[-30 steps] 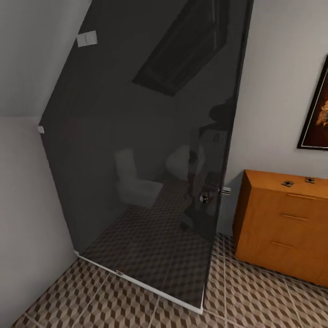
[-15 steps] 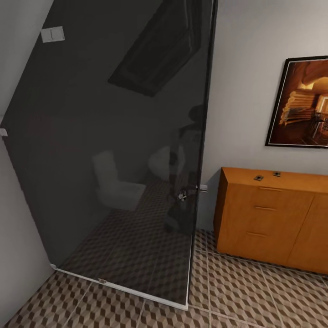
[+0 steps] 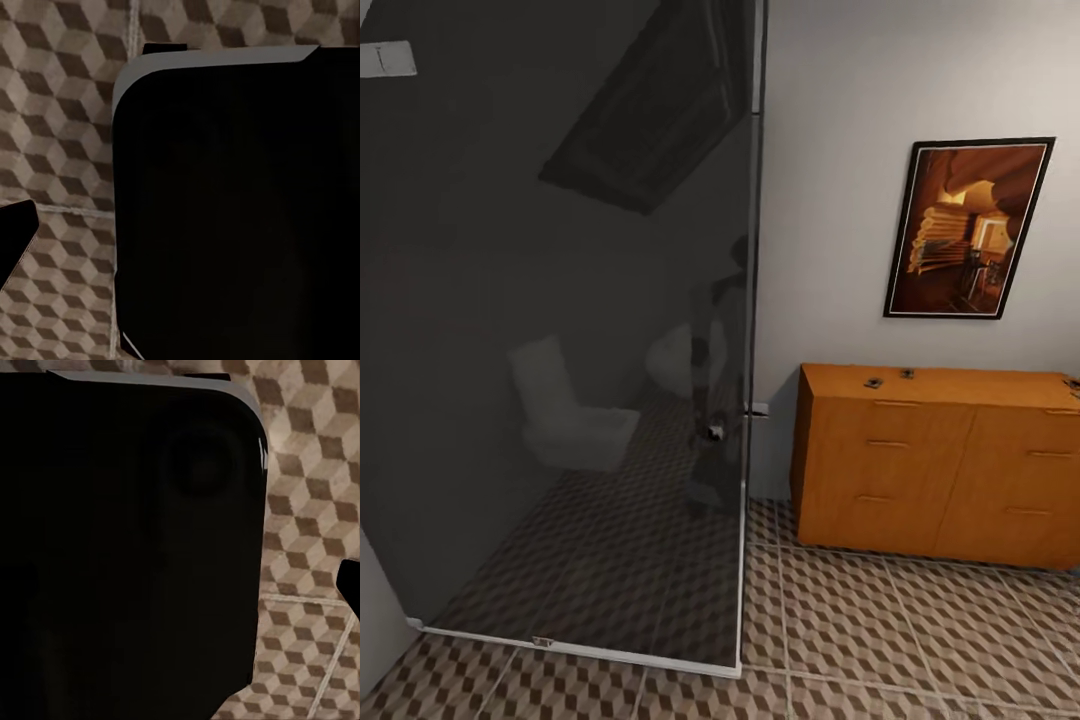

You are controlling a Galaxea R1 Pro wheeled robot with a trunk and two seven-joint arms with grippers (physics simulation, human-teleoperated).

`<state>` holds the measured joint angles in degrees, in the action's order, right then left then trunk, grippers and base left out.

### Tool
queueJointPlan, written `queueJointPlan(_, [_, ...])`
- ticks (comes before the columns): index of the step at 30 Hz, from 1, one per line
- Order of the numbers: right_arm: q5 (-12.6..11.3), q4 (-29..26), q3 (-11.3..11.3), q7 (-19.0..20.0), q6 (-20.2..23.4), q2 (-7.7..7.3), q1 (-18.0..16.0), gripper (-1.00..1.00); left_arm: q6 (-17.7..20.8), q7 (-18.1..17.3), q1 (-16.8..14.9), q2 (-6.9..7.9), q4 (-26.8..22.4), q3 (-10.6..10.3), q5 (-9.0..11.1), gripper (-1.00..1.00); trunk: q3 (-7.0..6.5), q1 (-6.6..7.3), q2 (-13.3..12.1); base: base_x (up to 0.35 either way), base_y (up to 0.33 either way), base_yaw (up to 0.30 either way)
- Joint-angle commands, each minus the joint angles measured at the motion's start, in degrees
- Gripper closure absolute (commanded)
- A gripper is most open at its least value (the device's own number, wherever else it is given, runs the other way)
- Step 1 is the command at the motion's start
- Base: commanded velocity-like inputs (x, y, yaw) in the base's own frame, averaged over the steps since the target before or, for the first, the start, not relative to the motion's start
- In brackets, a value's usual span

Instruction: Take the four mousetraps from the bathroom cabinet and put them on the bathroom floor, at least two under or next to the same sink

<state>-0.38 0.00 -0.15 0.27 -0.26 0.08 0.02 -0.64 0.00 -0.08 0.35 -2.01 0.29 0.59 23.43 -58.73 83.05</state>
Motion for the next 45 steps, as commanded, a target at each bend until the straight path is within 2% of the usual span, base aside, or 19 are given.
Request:
queueJointPlan(1, [-0.1, 0.0, 0.0, 0.0, 0.0, 0.01, 0.0, -1.00, 0.0, 0.0, 0.0, 0.00, 0.0, 0.0, 0.1, -1.00, 0.02, 0.00, 0.0, 0.000, 0.000, -0.277])
queueJointPlan(45, [-0.1, 0.0, -0.1, 0.0, -0.1, 0.01, 0.0, -1.00, -0.1, 0.0, 0.0, -0.43, 0.0, 0.2, 0.1, -1.00, -0.87, 0.00, 0.0, 0.000, 0.000, -0.277])
